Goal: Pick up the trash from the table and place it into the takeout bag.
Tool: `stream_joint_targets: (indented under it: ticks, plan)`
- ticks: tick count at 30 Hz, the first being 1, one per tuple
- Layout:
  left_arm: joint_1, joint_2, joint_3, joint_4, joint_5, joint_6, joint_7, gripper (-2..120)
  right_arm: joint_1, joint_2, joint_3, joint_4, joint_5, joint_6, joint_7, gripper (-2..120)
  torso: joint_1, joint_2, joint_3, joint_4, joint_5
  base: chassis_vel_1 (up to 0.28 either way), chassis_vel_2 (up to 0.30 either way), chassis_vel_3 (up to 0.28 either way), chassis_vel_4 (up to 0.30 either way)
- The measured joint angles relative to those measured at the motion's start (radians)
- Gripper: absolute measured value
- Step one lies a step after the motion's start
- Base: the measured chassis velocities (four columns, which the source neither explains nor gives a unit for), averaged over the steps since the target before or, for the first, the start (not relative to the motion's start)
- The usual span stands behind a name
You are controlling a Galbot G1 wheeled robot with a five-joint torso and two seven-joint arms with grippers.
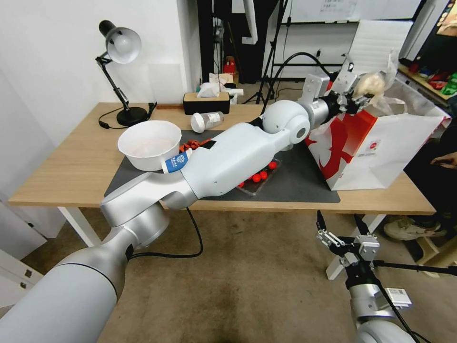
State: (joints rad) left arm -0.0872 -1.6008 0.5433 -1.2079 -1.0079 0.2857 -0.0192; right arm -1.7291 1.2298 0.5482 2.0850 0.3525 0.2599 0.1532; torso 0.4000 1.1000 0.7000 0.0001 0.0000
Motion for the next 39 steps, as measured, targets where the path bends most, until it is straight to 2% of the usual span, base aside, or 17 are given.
stream_joint_targets:
  ticks: [1,3,7,9,10,12,20,26,27,30,31,33,34,35,37,38,39]
  plan:
    - [0.000,0.000,0.000,0.000,0.000,0.000,0.000,51,0.000,0.000,0.000,0.000,0.000,0.000,0.000,100,0.000,0.000,0.000,0.0000,0.0000,0.000,0.000,0.000,0.000]
    - [-0.003,0.002,0.000,-0.005,0.000,0.000,-0.001,62,0.001,0.002,-0.004,-0.001,-0.002,0.000,0.000,100,0.000,0.000,0.000,0.0000,0.0000,0.000,0.000,0.000,0.000]
    - [-0.004,0.002,-0.001,-0.008,0.000,0.000,-0.001,71,0.001,0.004,-0.006,-0.001,-0.003,0.000,0.000,100,0.000,0.000,0.000,-0.0001,-0.0001,0.000,0.000,0.000,0.000]
    - [-0.004,0.000,-0.001,-0.014,0.000,0.000,-0.002,84,-0.001,0.006,-0.006,0.000,-0.005,0.000,0.000,100,0.000,0.000,0.000,-0.0001,0.0000,0.000,0.000,0.000,0.000]
    - [-0.004,0.000,-0.001,-0.014,0.000,0.000,-0.002,84,-0.001,0.006,-0.006,0.000,-0.005,0.000,0.000,100,0.000,0.000,0.000,-0.0001,0.0000,0.000,0.000,0.000,0.000]
    - [0.001,0.000,-0.002,-0.023,0.001,0.000,-0.004,95,-0.002,0.007,-0.005,0.000,-0.005,0.000,0.000,100,0.000,0.000,0.000,-0.0002,0.0000,0.000,0.000,0.000,0.000]
    - [0.029,0.031,-0.025,-0.074,0.018,0.000,-0.018,100,-0.001,0.014,-0.005,0.001,-0.006,-0.001,0.001,100,0.000,0.000,0.000,-0.0002,0.0000,0.000,0.000,0.000,0.000]
    - [0.091,0.136,-0.100,-0.203,0.048,-0.003,-0.037,100,0.002,0.020,-0.007,0.001,-0.007,-0.002,0.002,100,0.000,0.000,0.000,-0.0001,-0.0002,0.000,0.000,0.000,0.000]
    - [0.091,0.136,-0.100,-0.203,0.048,-0.003,-0.037,100,0.002,0.020,-0.007,0.001,-0.007,-0.002,0.002,100,0.000,0.000,0.000,-0.0001,-0.0002,0.000,0.000,0.000,0.000]
    - [0.164,0.225,-0.166,-0.290,0.081,-0.002,-0.044,100,0.006,0.021,-0.011,0.001,-0.007,-0.006,0.004,100,0.000,0.000,0.000,-0.0001,-0.0004,0.000,0.000,0.000,0.000]
    - [0.164,0.225,-0.166,-0.290,0.081,-0.002,-0.044,100,0.006,0.021,-0.011,0.001,-0.007,-0.006,0.004,100,0.000,0.000,0.000,-0.0001,-0.0004,0.000,0.000,0.000,0.000]
    - [0.227,0.290,-0.203,-0.348,0.092,0.002,-0.047,100,0.009,0.022,-0.017,0.000,-0.007,-0.008,0.005,100,0.000,0.000,0.000,0.0000,-0.0005,0.000,0.000,0.000,0.000]
    - [0.227,0.290,-0.203,-0.348,0.092,0.002,-0.047,100,0.009,0.022,-0.017,0.000,-0.007,-0.008,0.005,100,0.000,0.000,0.000,0.0000,-0.0005,0.000,0.000,0.000,0.000]
    - [0.258,0.319,-0.221,-0.372,0.100,0.005,-0.048,100,0.009,0.022,-0.020,0.000,-0.007,-0.009,0.005,100,0.000,0.000,0.000,0.0001,-0.0005,0.000,0.000,0.000,0.000]
    - [0.358,0.395,-0.270,-0.451,0.133,0.008,-0.050,100,0.009,0.024,-0.027,0.000,-0.010,-0.009,0.006,100,0.000,0.000,0.000,0.0001,-0.0008,0.000,0.000,0.000,0.000]
    - [0.358,0.395,-0.270,-0.451,0.133,0.008,-0.050,100,0.009,0.024,-0.027,0.000,-0.010,-0.009,0.006,100,0.000,0.000,0.000,0.0001,-0.0008,0.000,0.000,0.000,0.000]
    - [0.404,0.427,-0.295,-0.489,0.151,0.009,-0.050,100,0.008,0.024,-0.029,0.001,-0.011,-0.010,0.006,100,0.000,0.000,0.000,0.0001,-0.0009,0.000,0.000,0.000,0.000]
